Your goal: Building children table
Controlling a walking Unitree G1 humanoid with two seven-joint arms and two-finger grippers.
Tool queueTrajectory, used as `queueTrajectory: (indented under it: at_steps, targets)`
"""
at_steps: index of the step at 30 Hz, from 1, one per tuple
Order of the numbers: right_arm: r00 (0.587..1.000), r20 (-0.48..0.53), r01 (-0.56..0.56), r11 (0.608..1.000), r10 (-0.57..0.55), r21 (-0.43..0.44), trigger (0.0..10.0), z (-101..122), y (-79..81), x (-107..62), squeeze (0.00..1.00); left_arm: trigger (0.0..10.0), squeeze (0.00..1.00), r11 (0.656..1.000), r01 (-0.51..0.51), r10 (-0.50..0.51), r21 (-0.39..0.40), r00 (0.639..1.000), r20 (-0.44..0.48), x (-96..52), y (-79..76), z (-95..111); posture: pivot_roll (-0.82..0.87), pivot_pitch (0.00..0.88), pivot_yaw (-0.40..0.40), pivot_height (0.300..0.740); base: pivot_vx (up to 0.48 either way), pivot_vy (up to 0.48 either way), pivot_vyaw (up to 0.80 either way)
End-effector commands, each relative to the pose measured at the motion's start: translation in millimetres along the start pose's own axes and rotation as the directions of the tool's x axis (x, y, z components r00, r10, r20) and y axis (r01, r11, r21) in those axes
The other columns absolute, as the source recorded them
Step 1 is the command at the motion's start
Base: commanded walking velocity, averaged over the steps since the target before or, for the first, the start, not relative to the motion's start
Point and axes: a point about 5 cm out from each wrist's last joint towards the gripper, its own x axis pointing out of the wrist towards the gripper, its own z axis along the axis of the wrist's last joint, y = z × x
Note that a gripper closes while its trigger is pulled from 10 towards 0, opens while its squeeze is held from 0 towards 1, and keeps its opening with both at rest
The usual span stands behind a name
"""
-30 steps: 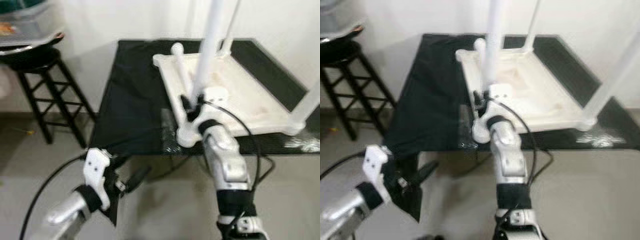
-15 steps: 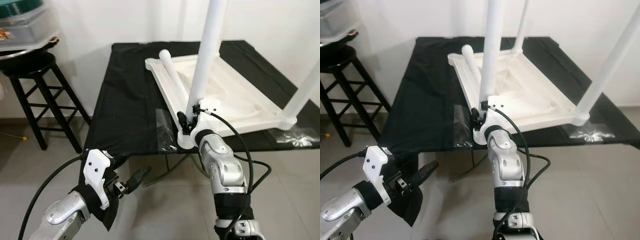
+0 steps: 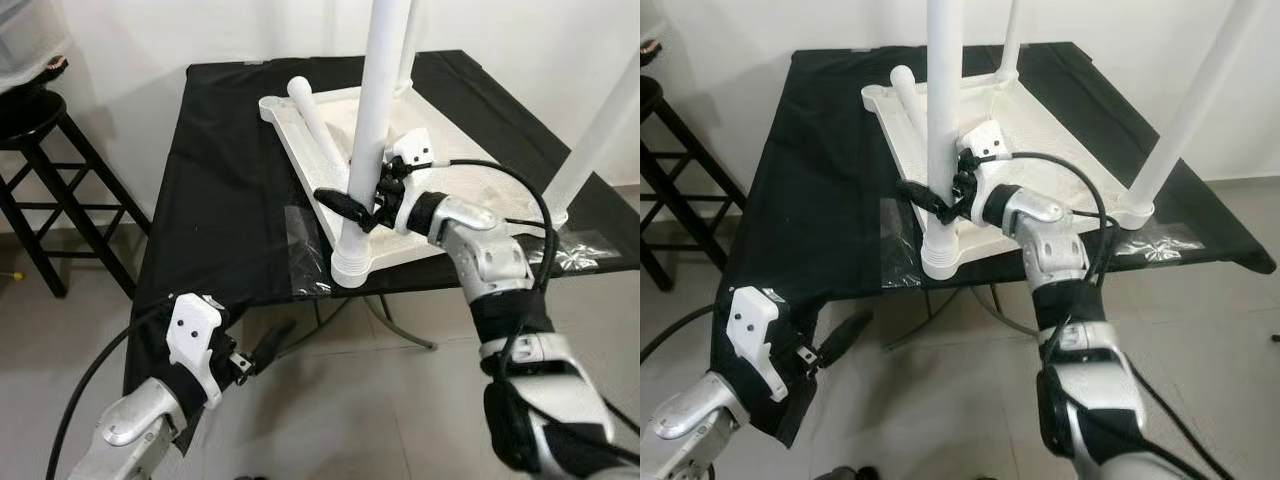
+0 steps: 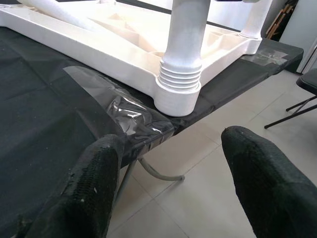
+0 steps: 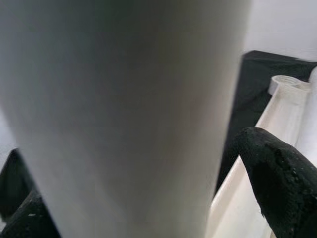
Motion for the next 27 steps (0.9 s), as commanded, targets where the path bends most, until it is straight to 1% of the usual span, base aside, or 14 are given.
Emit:
queueTrajectory:
  at_steps: [1, 3, 4, 6, 7, 15, 18, 21, 22, 23, 24, 25, 26, 27]
  targets:
    - [1.0, 0.01, -0.028, 1.0, 0.028, 0.004, 10.0, 2.3, -0.8, 1.4, 0.0, 10.0, 0.0, 1.0, -0.006, 0.006, 0.0, 1.0, -0.012, -1.9, -1.6, -4.3, 0.09, 0.118, -0.012, 0.74, 0.0, 0.0, 0.0]
    - [0.999, 0.008, -0.042, 0.999, 0.042, 0.004, 10.0, 4.8, -5.5, 1.0, 0.0, 10.0, 0.0, 1.0, -0.006, 0.006, 0.001, 1.0, -0.013, -2.2, -1.6, -4.5, 0.09, 0.122, -0.011, 0.74, 0.0, 0.0, 0.0]
    - [0.999, 0.012, -0.053, 0.999, 0.053, 0.006, 2.9, 7.6, -9.1, 0.4, 0.0, 10.0, 0.0, 1.0, -0.004, 0.004, 0.002, 1.0, -0.015, -2.3, -1.8, -4.5, 0.1, 0.128, -0.01, 0.74, 0.0, 0.0, 0.0]
    - [0.999, 0.012, -0.053, 0.999, 0.053, 0.006, 2.9, 7.6, -9.1, 0.4, 0.0, 10.0, 0.0, 1.0, -0.004, 0.004, 0.002, 1.0, -0.015, -2.3, -1.8, -4.5, 0.1, 0.128, -0.01, 0.74, 0.0, 0.0, 0.0]
    - [0.998, 0.015, -0.054, 0.998, 0.054, 0.017, 0.0, 9.7, -12.4, -0.3, 0.0, 10.0, 0.0, 1.0, -0.001, 0.001, 0.003, 1.0, -0.016, -2.3, -2.2, -4.4, 0.09, 0.131, -0.012, 0.74, 0.0, 0.0, 0.0]
    - [0.996, 0.003, -0.087, 0.996, 0.087, -0.006, 0.0, 13.3, -17.2, -0.3, 0.0, 10.0, 0.0, 1.0, -0.002, 0.002, 0.002, 1.0, -0.011, -1.4, -3.5, -4.6, 0.07, 0.134, -0.014, 0.74, 0.0, 0.0, 0.0]
    - [0.999, -0.004, 0.035, 0.999, -0.035, -0.041, 0.0, 11.9, -24.1, -3.8, 0.0, 10.0, 0.0, 1.0, -0.003, 0.003, -0.002, 1.0, -0.009, -1.1, -3.7, -4.5, 0.06, 0.137, -0.013, 0.74, 0.0, 0.0, 0.0]
    - [0.997, -0.001, 0.075, 0.996, -0.075, -0.044, 0.0, 11.7, -26.4, -5.3, 0.0, 10.0, 0.0, 1.0, -0.003, 0.003, -0.003, 1.0, -0.009, -1.2, -3.8, -4.4, 0.06, 0.137, -0.013, 0.74, 0.0, 0.0, 0.0]
    - [0.983, 0.015, 0.186, 0.982, -0.186, -0.019, 0.0, 10.0, -29.9, -7.0, 0.0, 10.0, 0.0, 1.0, -0.003, 0.003, -0.005, 1.0, -0.008, -1.2, -3.5, -4.2, 0.05, 0.138, -0.015, 0.74, 0.0, 0.0, 0.0]
    - [0.955, 0.021, 0.297, 0.955, -0.297, 0.014, 0.0, 6.3, -32.7, -8.1, 0.0, 10.0, 0.0, 1.0, -0.002, 0.002, -0.007, 1.0, -0.008, -1.3, -3.3, -4.0, 0.05, 0.14, -0.016, 0.74, 0.0, 0.0, 0.0]
    - [0.955, 0.021, 0.297, 0.955, -0.297, 0.014, 0.0, 6.3, -32.7, -8.1, 0.0, 10.0, 0.0, 1.0, -0.002, 0.002, -0.007, 1.0, -0.008, -1.3, -3.3, -4.0, 0.05, 0.14, -0.016, 0.74, 0.0, 0.0, 0.0]
    - [0.91, 0.02, 0.413, 0.908, -0.415, 0.065, 0.0, 0.3, -33.8, -8.6, 0.0, 10.0, 0.0, 1.0, -0.001, 0.001, -0.008, 1.0, -0.008, -1.0, -3.1, -3.9, 0.05, 0.14, -0.017, 0.74, 0.0, 0.0, 0.0]
    - [0.91, 0.02, 0.413, 0.908, -0.415, 0.065, 0.0, 0.3, -33.8, -8.6, 0.0, 10.0, 0.0, 1.0, -0.001, 0.001, -0.008, 1.0, -0.008, -1.0, -3.1, -3.9, 0.05, 0.14, -0.017, 0.74, 0.0, 0.0, 0.0]
    - [0.818, 0.02, 0.567, 0.813, -0.574, 0.129, 0.0, -8.7, -31.9, -9.2, 0.0, 10.0, 0.0, 1.0, 0.001, -0.001, -0.007, 1.0, -0.008, -0.6, -2.6, -3.6, 0.05, 0.143, -0.016, 0.74, 0.0, 0.0, 0.0]
